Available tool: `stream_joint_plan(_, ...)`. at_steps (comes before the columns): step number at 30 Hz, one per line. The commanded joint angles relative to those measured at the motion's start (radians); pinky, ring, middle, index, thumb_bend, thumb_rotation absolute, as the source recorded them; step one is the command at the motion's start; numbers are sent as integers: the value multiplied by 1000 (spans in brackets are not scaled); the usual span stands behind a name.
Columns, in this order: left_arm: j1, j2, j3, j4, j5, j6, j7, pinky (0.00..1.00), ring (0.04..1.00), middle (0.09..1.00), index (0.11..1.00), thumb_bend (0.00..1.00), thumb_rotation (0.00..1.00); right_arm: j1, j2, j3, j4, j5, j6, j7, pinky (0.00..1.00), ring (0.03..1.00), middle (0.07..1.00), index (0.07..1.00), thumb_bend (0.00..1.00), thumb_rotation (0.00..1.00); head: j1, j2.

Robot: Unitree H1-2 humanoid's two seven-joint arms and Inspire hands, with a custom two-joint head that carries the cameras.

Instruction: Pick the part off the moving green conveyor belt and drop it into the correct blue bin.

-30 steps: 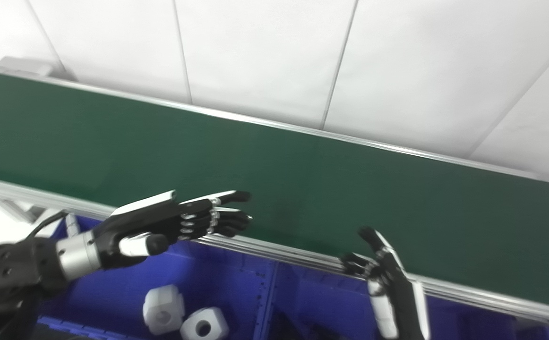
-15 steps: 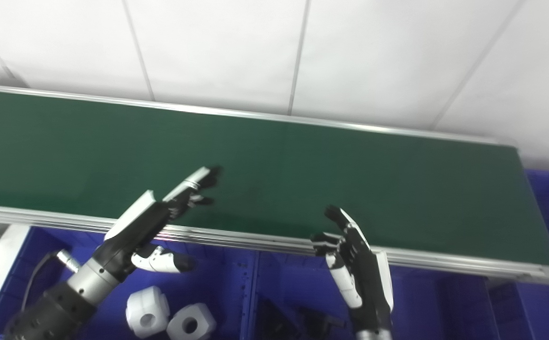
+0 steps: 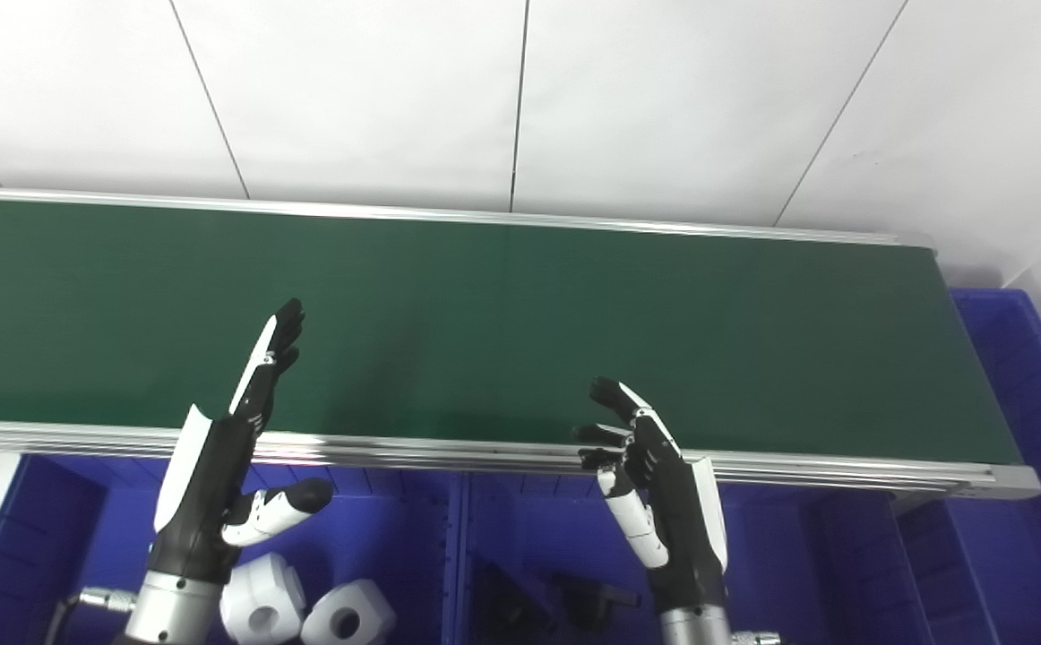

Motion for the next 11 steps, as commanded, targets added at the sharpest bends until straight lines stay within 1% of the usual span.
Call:
stream_joint_plan(1,20,-12,-16,-58,-53,18,18,999,1000,1000,1000,926,854,0,34,23,-49,10,8,-1,607,688,835,838,822,912,10,1)
stream_joint_plan(4,52,-17,-32,-98,-72,48,20,1000,1000,1000,1000,876,871,4,24,16,-58,17,9,2,619,690,845,841,798,906,18,1)
stream_joint_plan(5,70,-19,-39,-109,-81,54,21,1000,1000,1000,1000,870,874,4,17,13,-58,23,4,4,620,690,847,841,795,905,31,1)
stream_joint_plan(6,87,-21,-47,-118,-90,60,21,1000,1000,1000,1000,840,881,4,11,9,-59,29,1,6,616,690,854,842,784,903,39,0)
stream_joint_plan(9,120,-24,-60,-126,-107,66,25,1000,1000,1000,1000,800,880,5,-4,3,-62,41,-2,9,615,688,850,835,786,905,53,-1)
stream_joint_plan(11,130,-28,-63,-124,-114,68,31,1000,1000,1000,1000,800,878,9,-10,-1,-67,46,3,12,619,691,848,833,792,905,61,-2)
